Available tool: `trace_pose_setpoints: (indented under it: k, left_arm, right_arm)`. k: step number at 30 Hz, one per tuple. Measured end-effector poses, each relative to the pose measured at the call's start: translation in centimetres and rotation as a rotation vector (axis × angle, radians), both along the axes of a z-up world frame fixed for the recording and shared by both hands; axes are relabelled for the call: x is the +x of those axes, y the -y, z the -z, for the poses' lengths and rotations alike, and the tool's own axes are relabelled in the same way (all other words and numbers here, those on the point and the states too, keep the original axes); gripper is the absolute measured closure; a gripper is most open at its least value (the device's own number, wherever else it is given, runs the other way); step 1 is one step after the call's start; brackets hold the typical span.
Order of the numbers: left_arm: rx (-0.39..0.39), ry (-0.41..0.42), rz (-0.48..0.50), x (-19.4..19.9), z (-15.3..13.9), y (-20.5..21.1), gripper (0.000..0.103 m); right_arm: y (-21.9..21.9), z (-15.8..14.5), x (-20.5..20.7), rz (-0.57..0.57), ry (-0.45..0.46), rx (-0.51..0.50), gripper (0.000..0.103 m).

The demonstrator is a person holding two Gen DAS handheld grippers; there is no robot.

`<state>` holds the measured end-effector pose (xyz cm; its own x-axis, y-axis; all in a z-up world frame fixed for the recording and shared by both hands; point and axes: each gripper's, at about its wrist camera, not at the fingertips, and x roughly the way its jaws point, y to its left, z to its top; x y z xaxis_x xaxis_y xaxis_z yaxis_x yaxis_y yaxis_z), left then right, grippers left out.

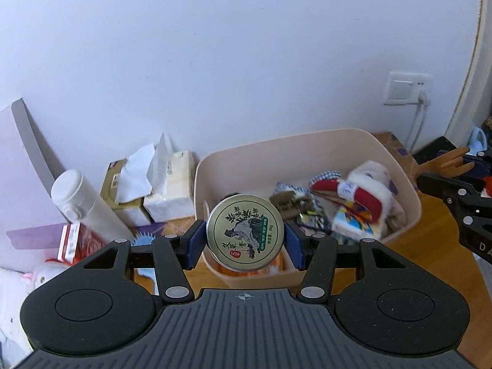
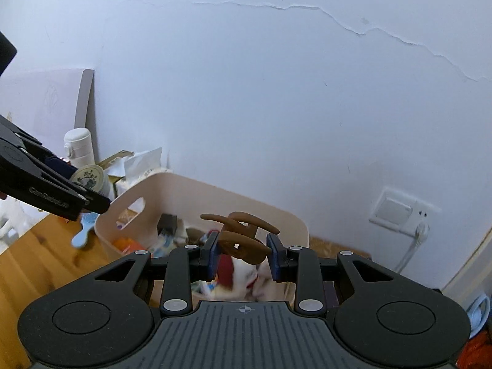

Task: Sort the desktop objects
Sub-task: 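Carry the round tin and tan claw clip into the basket with both grippers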

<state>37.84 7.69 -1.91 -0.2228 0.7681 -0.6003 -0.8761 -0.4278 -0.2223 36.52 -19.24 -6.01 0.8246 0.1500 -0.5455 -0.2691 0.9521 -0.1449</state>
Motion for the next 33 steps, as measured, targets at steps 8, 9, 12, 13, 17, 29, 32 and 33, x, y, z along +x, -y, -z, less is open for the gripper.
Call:
trace_pose_setpoints:
  k: [8, 9, 12, 13, 17, 29, 32, 33]
  left_arm:
    - [-0.038, 0.037, -0.04, -1.1, 1.7, -3.8, 0.048]
    - [-0.045, 0.041, -0.041, -1.0, 2.1, -4.3, 0.048]
    - [-0.07, 0.053, -0.048, -1.1, 3.1, -5.5, 0.048]
    - [-0.078, 0.059, -0.048, -1.2, 3.4, -5.9, 0.048]
    - [-0.114, 0.094, -0.028, -1.4, 4.7, -7.2, 0.047]
    - [-0.171, 0.142, -0.005, -1.6, 6.7, -7.8, 0.037]
    - [-0.15, 0.145, -0.014, -1.7, 6.2, -7.5, 0.032]
    - [-0.147, 0.144, -0.013, -1.7, 6.0, -7.4, 0.031]
  right_arm:
    - [-1.2, 0.9, 3.7, -0.051, -0.026, -0.027, 0.073]
    - [-1.4, 1.2, 4.2, -0.059, -0.034, -0.029, 0.073]
    - [-1.8, 2.2, 5.2, -0.078, -0.059, -0.031, 0.073]
    - [-2.0, 2.5, 5.5, -0.086, -0.068, -0.033, 0.073]
    - [-2.7, 3.9, 6.4, -0.112, -0.102, -0.037, 0.073]
    - [-3.6, 5.6, 7.4, -0.126, -0.165, -0.032, 0.056]
    - [-3.6, 5.3, 7.1, -0.116, -0.162, -0.03, 0.048]
    - [-3.6, 5.1, 7.1, -0.109, -0.16, -0.027, 0.045]
